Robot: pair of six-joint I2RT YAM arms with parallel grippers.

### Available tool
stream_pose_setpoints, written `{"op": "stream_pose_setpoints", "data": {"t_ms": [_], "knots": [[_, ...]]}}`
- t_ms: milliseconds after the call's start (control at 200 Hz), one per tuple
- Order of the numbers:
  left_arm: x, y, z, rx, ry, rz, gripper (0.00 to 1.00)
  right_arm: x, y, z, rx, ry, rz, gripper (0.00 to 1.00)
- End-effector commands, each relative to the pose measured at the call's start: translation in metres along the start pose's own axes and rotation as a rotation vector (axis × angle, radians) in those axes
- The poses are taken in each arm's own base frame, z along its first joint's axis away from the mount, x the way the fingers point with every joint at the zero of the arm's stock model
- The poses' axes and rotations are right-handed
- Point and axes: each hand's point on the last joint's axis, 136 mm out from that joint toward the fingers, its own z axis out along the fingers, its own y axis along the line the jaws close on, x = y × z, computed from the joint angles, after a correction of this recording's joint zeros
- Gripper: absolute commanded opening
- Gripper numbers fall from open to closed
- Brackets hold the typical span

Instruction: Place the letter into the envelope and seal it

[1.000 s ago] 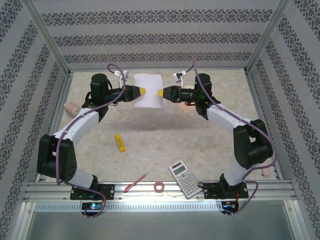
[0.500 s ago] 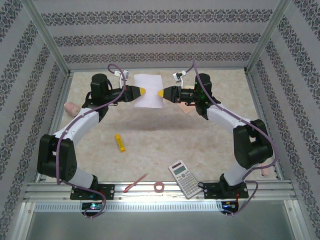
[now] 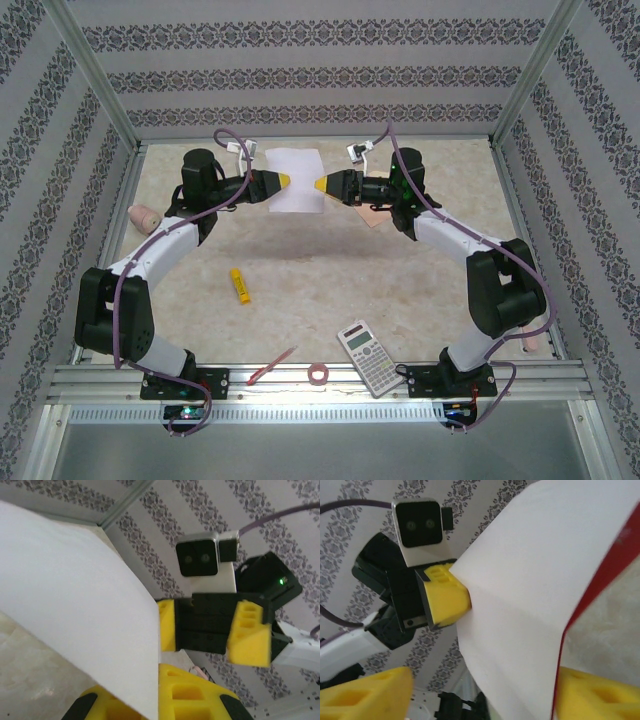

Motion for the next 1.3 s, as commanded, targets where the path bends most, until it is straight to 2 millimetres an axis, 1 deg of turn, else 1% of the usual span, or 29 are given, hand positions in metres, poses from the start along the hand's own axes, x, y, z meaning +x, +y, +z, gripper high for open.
{"op": "stream_pose_setpoints", "data": {"t_ms": [0,65,130,205,415,540,789,994,1174,1294], "knots": [[-0.022,-0.005,0.0,-0.004,-0.125,0.031,0.0,-0.004,-0.004,-0.005,0.027,-0.079,0.006,0.84],[-0.031,-0.003,-0.004,-0.027,-0.188,0.029,0.0,-0.006,-0.012,-0.009,0.051,-0.136,0.036,0.88],[-0.038,-0.001,-0.006,-0.05,-0.23,0.029,0.0,-0.006,-0.02,-0.012,0.072,-0.181,0.073,0.89],[-0.043,0.004,-0.009,-0.088,-0.274,0.023,0.0,-0.006,-0.023,-0.012,0.077,-0.233,0.098,0.9],[-0.049,0.016,-0.018,-0.144,-0.38,0.006,0.0,0.008,-0.028,0.012,0.081,-0.283,0.161,0.91],[-0.046,0.018,-0.015,-0.151,-0.415,-0.004,0.0,0.008,-0.023,0.027,0.033,-0.314,0.181,0.91],[-0.039,0.016,-0.004,-0.113,-0.44,-0.042,0.0,0.007,-0.033,0.05,-0.005,-0.384,0.214,0.9],[-0.035,0.016,-0.003,-0.123,-0.436,-0.04,0.0,-0.004,-0.027,0.052,-0.034,-0.444,0.176,0.9],[-0.03,0.019,-0.004,-0.134,-0.437,-0.054,0.0,-0.013,-0.023,0.05,-0.054,-0.486,0.147,0.9],[-0.028,0.021,-0.004,-0.143,-0.439,-0.061,0.0,-0.019,-0.019,0.055,-0.089,-0.488,0.146,0.89]]}}
